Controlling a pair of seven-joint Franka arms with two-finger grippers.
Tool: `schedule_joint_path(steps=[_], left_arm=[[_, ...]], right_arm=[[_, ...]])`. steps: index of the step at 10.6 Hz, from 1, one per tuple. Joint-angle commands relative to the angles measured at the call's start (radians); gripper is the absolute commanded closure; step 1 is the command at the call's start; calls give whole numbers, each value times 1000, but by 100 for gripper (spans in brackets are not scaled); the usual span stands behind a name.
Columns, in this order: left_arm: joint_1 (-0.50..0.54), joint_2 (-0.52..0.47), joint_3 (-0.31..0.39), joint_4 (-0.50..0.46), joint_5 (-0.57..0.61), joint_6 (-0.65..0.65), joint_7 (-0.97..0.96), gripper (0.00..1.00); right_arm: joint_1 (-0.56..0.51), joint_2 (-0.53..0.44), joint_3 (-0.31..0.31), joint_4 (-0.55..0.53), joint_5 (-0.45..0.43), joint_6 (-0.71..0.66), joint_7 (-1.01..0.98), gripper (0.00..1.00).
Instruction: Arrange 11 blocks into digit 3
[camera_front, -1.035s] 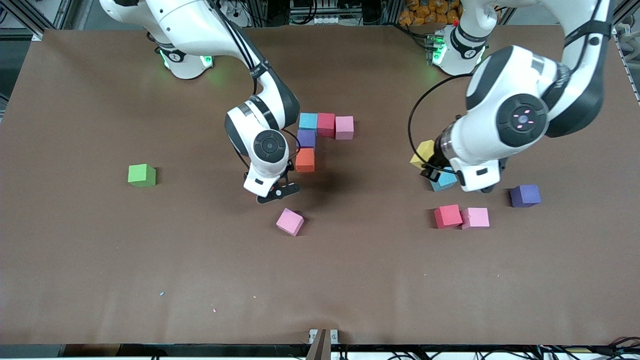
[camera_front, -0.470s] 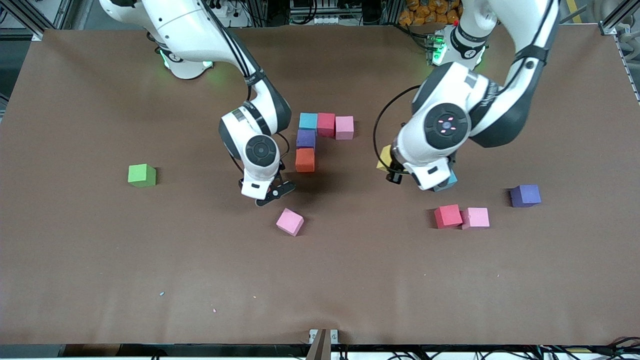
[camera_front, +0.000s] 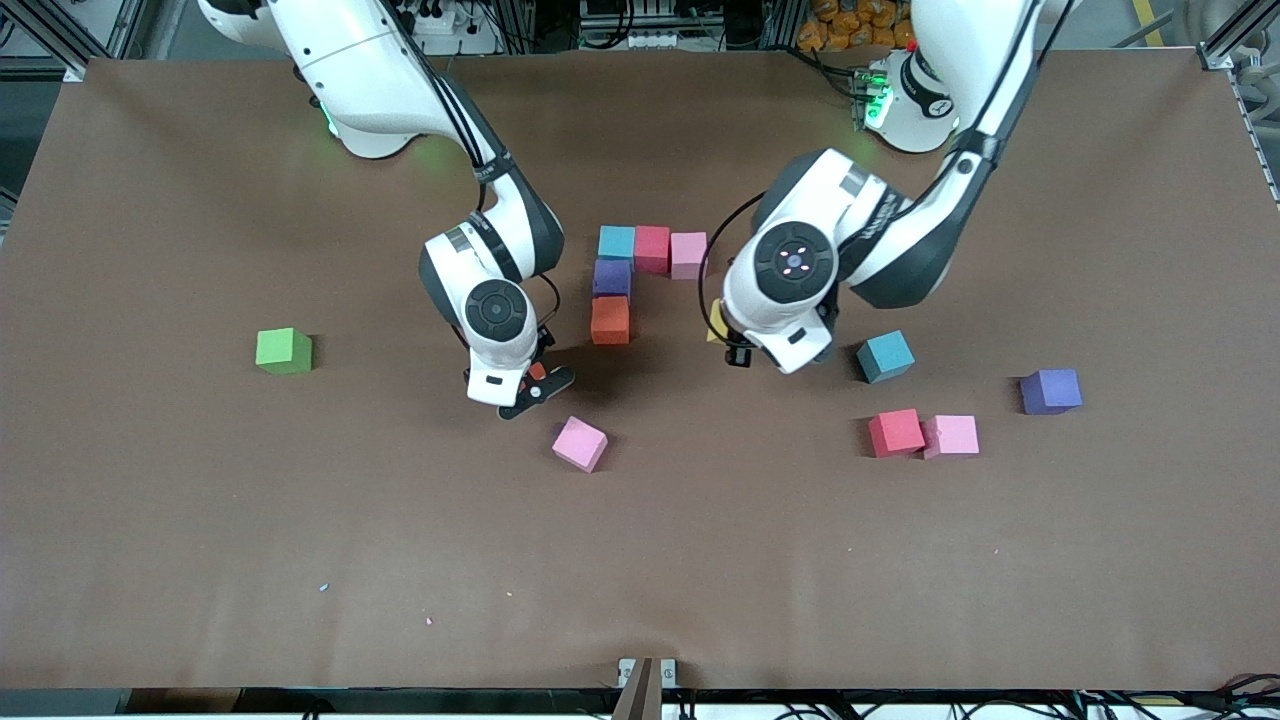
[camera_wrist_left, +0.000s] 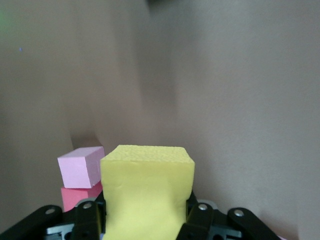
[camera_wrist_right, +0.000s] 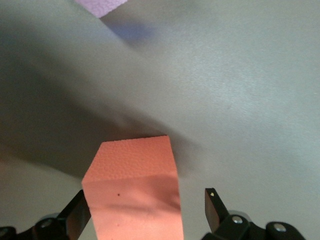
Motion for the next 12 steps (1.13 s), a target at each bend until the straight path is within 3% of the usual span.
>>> schedule_joint_path(steps=[1,2,3,9,12], left_arm=[[-58,45,8,9,49,44,-102,100],[-72,71,10,10,52,70,-140,100],[-100,92,11,10,67,100,-179,100],[-183,160,14,3,193,239,-378,100],[-187,146,10,-51,236,295,-506,100]], right_arm=[[-12,-37,14,-47,61,22,-9,26],[-9,-36,14,-47,75,22,-9,69],[-11,-36,14,-47,75,21,-9,100],[-32,-37,12,-29,75,11,-7,100],[-44,-39,10,-24,72,8,-19,100]])
